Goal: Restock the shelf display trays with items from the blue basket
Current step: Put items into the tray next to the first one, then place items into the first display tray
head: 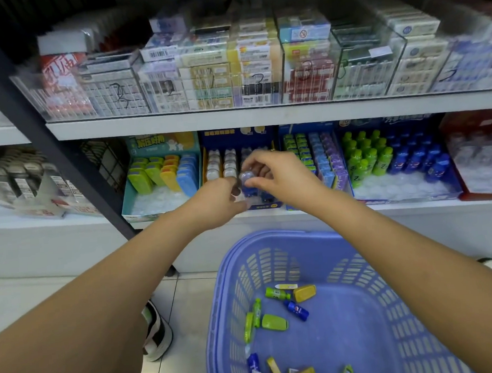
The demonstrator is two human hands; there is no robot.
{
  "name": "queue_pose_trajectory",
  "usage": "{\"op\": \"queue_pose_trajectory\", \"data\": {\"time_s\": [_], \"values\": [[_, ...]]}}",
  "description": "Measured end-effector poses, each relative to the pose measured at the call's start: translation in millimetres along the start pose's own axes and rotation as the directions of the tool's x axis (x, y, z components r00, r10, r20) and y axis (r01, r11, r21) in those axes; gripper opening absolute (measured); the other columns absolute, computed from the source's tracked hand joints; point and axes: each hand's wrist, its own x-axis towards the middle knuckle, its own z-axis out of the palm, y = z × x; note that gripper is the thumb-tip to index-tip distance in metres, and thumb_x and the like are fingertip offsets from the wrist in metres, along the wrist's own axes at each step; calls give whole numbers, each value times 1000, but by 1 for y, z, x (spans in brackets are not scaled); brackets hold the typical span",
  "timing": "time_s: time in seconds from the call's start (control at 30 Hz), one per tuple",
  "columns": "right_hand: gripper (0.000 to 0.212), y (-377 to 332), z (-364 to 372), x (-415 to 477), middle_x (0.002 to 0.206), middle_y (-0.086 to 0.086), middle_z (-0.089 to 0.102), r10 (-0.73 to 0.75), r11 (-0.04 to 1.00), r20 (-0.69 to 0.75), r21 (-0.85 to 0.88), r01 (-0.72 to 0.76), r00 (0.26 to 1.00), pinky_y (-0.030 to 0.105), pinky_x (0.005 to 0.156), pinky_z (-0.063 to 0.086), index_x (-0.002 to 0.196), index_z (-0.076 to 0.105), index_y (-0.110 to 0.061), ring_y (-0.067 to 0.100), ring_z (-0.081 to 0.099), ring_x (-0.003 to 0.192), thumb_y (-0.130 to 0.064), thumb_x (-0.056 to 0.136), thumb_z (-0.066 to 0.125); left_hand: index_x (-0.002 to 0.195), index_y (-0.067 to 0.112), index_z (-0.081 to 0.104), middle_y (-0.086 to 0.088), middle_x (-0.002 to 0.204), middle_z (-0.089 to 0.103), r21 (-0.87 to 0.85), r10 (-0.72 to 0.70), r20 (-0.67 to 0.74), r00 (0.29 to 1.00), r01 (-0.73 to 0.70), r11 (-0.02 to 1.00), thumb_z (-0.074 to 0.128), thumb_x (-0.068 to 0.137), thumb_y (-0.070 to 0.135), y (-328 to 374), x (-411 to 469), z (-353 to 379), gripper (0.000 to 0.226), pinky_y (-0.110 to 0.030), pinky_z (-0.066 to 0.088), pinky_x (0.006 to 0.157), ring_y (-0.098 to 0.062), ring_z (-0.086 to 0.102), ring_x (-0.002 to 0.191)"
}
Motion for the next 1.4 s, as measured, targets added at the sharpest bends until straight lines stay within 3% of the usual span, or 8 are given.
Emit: {"op": "queue_pose_trajectory", "data": {"time_s": [0.13, 0.53, 0.83, 0.97, 1.07, 1.13, 1.27, 1.4], "values": [[21, 15, 14, 3, 90, 2, 60, 15, 996, -34, -87, -18, 999, 34, 77, 49, 104, 61, -11, 17, 56, 84, -19, 85, 67, 146, 13, 30, -6, 150, 36, 288, -10, 176, 984, -42, 957, 54, 93, 34, -17, 2, 17, 61, -34, 34, 109, -24, 37, 135], [22, 27, 29, 8, 98, 7, 64, -101, 938, -63, -338, 74, 993, 34, 83, 34, 98, 67, -11, 25, 49, 101, -28, 84, 65, 148, 15, 25, -5, 152, 32, 316, -15, 206, 978, -52, 947, 52, 94, 32, -23, 4, 22, 63, -33, 32, 111, -22, 34, 137], [16, 20, 34, -1, 78, -6, 67, -286, 564, 31, -803, 194, 958, 24, 65, 44, 75, 75, -20, 14, 62, 78, -30, 63, 79, 147, 14, 30, -5, 151, 36, 304, -41, 166, 985, -11, 953, 54, 93, 32, -21, -2, 24, 62, -32, 34, 108, -22, 37, 136], [35, 20, 28, -13, 124, 8, 53, -205, 707, 45, -684, 179, 978, 36, 87, 37, 123, 57, -12, 28, 46, 112, -25, 90, 56, 134, 8, 48, -13, 134, 52, 288, 35, -79, 996, -11, 958, 51, 95, 24, -3, -13, 31, 43, -37, 44, 97, -28, 52, 119], [30, 26, 31, -58, 116, 10, 50, -128, 901, -45, -423, 98, 991, 38, 84, 41, 119, 55, -11, 28, 47, 104, -23, 91, 54, 99, 7, 61, -15, 97, 62, 217, 177, -262, 949, -121, 969, 48, 95, 21, 18, -25, 49, 20, -37, 43, 70, -32, 59, 88], [27, 43, 43, -95, 113, 11, 54, 47, 960, 38, -279, -35, 998, 39, 82, 45, 116, 56, -13, 29, 53, 102, -23, 90, 54, 85, 11, 58, -15, 88, 64, 258, 189, -188, 964, -137, 956, 46, 96, 27, 23, -33, 70, 23, -36, 39, 65, -34, 59, 83], [32, 91, 70, -157, 119, 13, 60, 410, 902, 401, -312, -298, 820, 34, 88, 47, 120, 58, -16, 29, 57, 110, -24, 89, 54, 88, 8, 58, -15, 98, 66, 371, 94, 193, 977, -161, 915, 42, 96, 26, 10, -37, 124, 25, -37, 42, 75, -33, 60, 95], [40, 130, 96, -202, 120, 11, 61, 461, 887, 645, -314, -339, 610, 31, 90, 44, 123, 58, -13, 27, 57, 111, -18, 84, 63, 114, 11, 62, -11, 121, 62, 273, -95, 383, 919, -14, 962, 49, 91, 15, -16, -35, 186, 26, -30, 43, 91, -26, 56, 113]]}}
